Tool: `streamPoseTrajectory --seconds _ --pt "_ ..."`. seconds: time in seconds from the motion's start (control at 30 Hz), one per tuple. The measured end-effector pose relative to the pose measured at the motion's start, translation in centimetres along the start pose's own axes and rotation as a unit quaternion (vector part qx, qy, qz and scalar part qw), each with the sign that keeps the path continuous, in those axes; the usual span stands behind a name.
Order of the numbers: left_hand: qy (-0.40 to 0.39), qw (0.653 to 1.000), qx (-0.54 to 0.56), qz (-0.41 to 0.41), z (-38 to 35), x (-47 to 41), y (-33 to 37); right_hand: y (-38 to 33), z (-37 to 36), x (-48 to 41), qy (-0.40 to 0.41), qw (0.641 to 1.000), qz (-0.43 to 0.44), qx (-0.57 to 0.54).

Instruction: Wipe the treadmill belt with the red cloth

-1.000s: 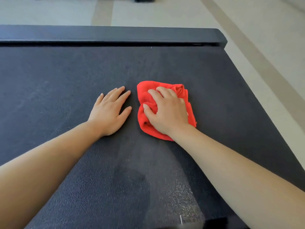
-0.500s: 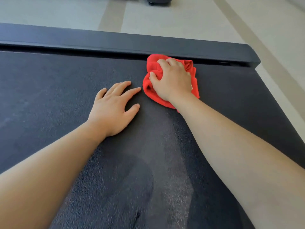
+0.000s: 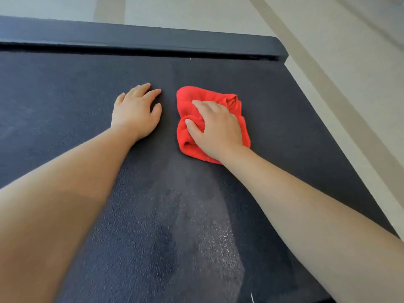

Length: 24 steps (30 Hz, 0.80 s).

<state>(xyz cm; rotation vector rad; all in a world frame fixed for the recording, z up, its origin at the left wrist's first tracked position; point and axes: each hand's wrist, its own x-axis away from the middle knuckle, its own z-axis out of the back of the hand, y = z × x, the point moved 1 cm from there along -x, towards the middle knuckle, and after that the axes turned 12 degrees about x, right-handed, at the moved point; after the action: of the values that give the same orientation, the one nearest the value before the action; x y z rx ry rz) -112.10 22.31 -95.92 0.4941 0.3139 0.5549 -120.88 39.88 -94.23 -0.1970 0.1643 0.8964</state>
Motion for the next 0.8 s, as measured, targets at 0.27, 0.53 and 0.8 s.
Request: streamPoseTrajectory --seconds 0.27,0.53,0.8 --pt "-0.05 0.996 -0.015 -0.077 1.3 7.4 -0.9 -5.4 3.4 13.9 -0.02 0.999 -0.039 0.015" --pt "-0.057 0.996 0.009 -0.068 3.3 13.6 -1.0 -7.7 3.6 16.7 0.012 0.998 -0.043 0.035" --pt "-0.082 0.996 -0.013 -0.036 7.0 22.9 -3.2 -8.2 2.6 12.1 0.002 0.999 -0.021 0.03"
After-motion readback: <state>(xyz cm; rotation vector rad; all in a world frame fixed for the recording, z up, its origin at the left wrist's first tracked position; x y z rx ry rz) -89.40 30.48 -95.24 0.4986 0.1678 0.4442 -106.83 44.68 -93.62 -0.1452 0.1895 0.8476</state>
